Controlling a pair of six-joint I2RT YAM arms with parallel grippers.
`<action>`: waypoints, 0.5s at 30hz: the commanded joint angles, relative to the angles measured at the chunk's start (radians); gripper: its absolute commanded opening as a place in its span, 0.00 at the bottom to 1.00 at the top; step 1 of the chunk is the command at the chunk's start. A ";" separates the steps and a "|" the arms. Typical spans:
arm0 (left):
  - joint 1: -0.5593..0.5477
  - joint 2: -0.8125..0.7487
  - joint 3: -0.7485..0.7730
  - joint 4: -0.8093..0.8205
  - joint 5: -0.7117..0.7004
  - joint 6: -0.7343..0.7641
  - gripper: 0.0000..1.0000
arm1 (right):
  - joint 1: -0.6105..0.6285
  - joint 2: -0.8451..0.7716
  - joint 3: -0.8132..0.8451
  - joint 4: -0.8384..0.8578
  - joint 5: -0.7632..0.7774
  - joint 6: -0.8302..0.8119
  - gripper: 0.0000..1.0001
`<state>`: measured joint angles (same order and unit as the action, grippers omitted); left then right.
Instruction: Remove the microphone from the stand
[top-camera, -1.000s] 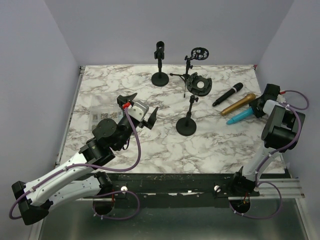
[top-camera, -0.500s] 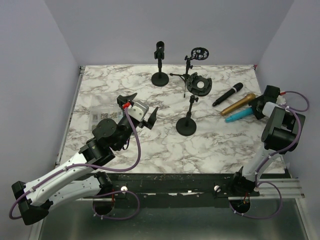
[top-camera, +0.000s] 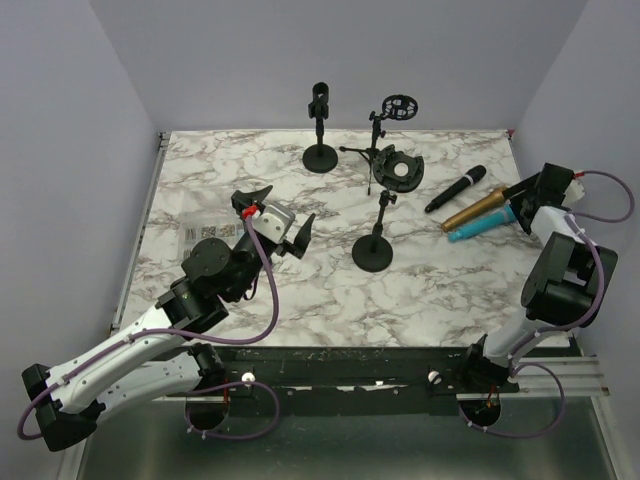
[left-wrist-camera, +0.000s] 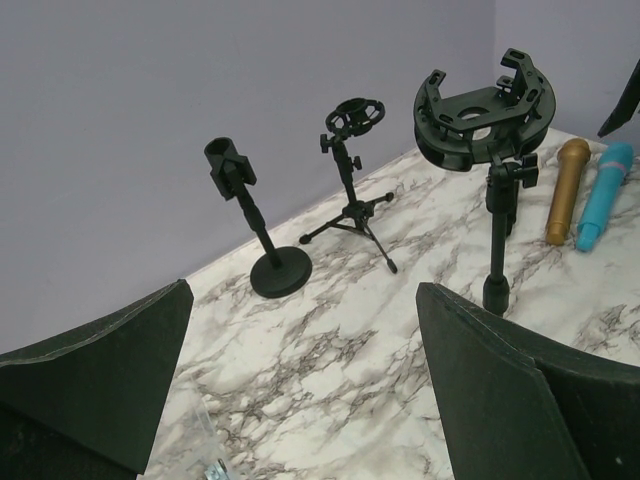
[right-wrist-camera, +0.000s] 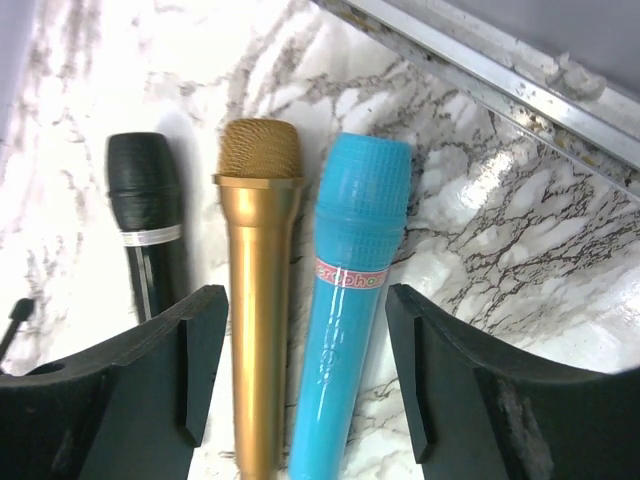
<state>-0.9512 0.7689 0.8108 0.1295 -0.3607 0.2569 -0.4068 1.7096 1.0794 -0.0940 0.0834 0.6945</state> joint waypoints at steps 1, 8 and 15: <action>-0.005 -0.013 0.013 0.005 0.023 -0.013 0.99 | -0.007 -0.074 0.038 -0.046 -0.004 -0.018 0.72; -0.006 -0.006 0.014 0.004 0.026 -0.018 0.99 | 0.080 -0.227 -0.081 0.005 -0.190 0.009 0.79; -0.008 0.008 0.014 0.001 0.031 -0.022 0.99 | 0.316 -0.319 -0.190 0.016 -0.361 -0.036 0.79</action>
<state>-0.9512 0.7715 0.8108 0.1295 -0.3576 0.2527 -0.1795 1.4273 0.9520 -0.0795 -0.1059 0.6792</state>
